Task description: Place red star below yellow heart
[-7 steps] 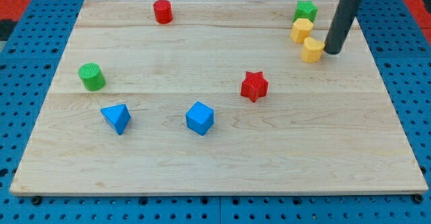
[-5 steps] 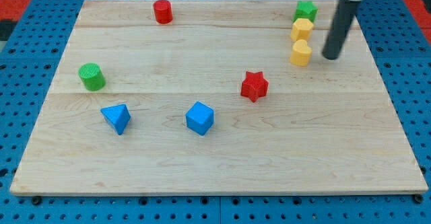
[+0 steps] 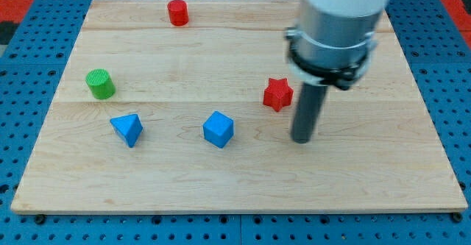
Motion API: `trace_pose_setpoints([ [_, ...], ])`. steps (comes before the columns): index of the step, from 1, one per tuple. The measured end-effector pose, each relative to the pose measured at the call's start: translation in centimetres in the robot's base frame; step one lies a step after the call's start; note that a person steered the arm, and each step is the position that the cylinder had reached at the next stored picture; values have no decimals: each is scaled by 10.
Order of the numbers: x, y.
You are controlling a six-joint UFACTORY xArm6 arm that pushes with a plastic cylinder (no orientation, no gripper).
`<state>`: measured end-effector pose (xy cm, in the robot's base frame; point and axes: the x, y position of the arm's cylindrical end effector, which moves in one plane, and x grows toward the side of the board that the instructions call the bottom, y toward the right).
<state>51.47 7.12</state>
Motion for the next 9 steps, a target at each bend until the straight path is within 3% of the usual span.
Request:
trace_pose_setpoints([
  [2,-38,-60],
  [4,-90,-31],
  [6,-90,13],
  [8,-55,5],
  [9,-77,24],
])
